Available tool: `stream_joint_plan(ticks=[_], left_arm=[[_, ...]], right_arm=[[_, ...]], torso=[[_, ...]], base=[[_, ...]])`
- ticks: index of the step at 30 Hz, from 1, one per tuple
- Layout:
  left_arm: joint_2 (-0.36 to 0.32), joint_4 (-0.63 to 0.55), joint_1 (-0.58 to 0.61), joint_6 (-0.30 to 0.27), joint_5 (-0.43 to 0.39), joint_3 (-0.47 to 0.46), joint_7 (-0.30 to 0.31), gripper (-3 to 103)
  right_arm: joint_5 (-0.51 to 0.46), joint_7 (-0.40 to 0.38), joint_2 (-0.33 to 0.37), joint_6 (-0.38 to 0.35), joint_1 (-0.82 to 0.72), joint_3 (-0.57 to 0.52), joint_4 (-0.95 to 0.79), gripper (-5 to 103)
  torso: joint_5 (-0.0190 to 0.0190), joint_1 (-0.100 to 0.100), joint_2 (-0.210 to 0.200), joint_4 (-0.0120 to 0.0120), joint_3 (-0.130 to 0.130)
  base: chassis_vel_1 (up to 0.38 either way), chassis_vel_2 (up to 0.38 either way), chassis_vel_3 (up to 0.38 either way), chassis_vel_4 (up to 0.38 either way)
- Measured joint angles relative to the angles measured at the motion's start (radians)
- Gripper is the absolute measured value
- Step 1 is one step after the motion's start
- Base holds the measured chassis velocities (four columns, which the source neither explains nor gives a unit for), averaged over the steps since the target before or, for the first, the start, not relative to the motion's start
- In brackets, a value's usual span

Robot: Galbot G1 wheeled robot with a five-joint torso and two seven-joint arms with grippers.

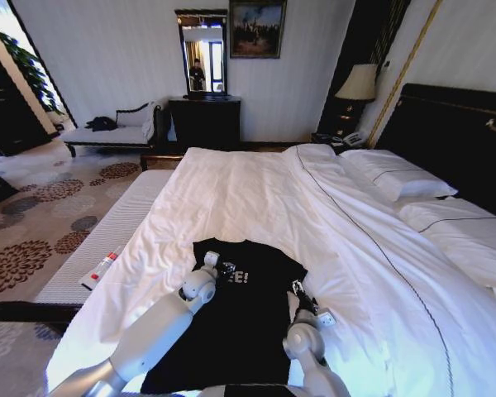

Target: Fold the clothes on the bed.

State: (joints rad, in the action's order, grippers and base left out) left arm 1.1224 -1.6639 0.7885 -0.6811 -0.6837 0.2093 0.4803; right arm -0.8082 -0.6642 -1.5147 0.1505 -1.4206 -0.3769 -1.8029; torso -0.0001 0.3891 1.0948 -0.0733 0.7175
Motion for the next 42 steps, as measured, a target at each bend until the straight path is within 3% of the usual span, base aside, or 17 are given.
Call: stream_joint_plan(ticks=[10,13,18,20,24,27,31,35,38,41,42], left_arm=[[0.023,0.043,-0.048,-0.021,-0.039,0.005,0.008,94],[0.043,0.069,-0.072,-0.025,-0.098,0.007,0.019,81],[0.065,0.079,-0.085,-0.025,-0.115,0.017,0.02,73],[0.072,0.07,-0.089,-0.025,-0.116,0.034,0.019,82],[0.074,0.075,-0.091,-0.024,-0.098,0.056,0.019,90],[0.073,0.088,-0.091,-0.024,-0.076,0.062,0.019,88],[0.068,0.094,-0.088,-0.024,-0.06,0.059,0.019,82],[0.055,0.089,-0.088,-0.024,-0.066,0.049,0.024,60],[0.054,0.089,-0.09,-0.024,-0.071,0.043,0.024,55],[0.055,0.09,-0.09,-0.02,-0.075,0.034,0.024,38],[0.055,0.09,-0.089,-0.018,-0.076,0.032,0.024,38]], right_arm=[[0.002,-0.002,-0.003,0.0,-0.004,-0.003,0.001,100],[0.002,-0.003,-0.003,0.0,-0.005,-0.005,0.001,100],[0.001,-0.005,-0.003,0.0,-0.002,-0.006,0.004,100],[0.0,-0.005,-0.003,0.0,0.0,-0.005,0.007,100],[0.0,-0.006,-0.003,0.0,0.004,-0.005,0.01,100],[-0.001,-0.006,-0.003,0.0,0.005,-0.004,0.011,100],[-0.004,-0.007,-0.002,0.0,0.006,-0.004,0.012,100],[-0.004,-0.008,-0.001,0.001,0.01,-0.003,0.017,100],[-0.004,-0.009,-0.003,0.001,0.012,-0.001,0.019,100],[-0.001,-0.009,-0.005,0.001,0.012,0.002,0.021,100],[-0.001,-0.009,-0.006,0.001,0.012,0.003,0.022,100]], torso=[[0.0,0.0,0.0,0.0,0.0],[0.0001,0.0,0.0,0.0,0.0],[0.0001,0.0,0.0,-0.0002,0.0],[0.0001,0.0,0.0,-0.0003,0.0],[0.0001,0.0,0.0,-0.0003,0.0],[0.0,0.0,0.0,-0.0002,0.0],[0.0,0.0,0.0,-0.0001,0.0],[0.0,0.0,0.0,-0.0001,0.0],[-0.0001,0.0,0.0,-0.0001,0.0],[-0.0001,0.0,0.0,-0.0002,0.0],[0.0,0.0,0.0,-0.0002,0.0]], base=[[0.0,0.0,0.0,0.0],[0.0,0.0,0.0,0.0],[0.0,0.0,0.0,0.0],[0.0,0.0,0.0,0.0],[0.0,0.0,0.0,0.0],[0.0,0.0,0.0,0.0],[0.0,0.0,0.0,0.0],[0.0,0.0,0.0,0.0],[0.0,0.0,0.0,0.0],[0.0,0.0,0.0,0.0],[0.0,0.0,0.0,0.0]])
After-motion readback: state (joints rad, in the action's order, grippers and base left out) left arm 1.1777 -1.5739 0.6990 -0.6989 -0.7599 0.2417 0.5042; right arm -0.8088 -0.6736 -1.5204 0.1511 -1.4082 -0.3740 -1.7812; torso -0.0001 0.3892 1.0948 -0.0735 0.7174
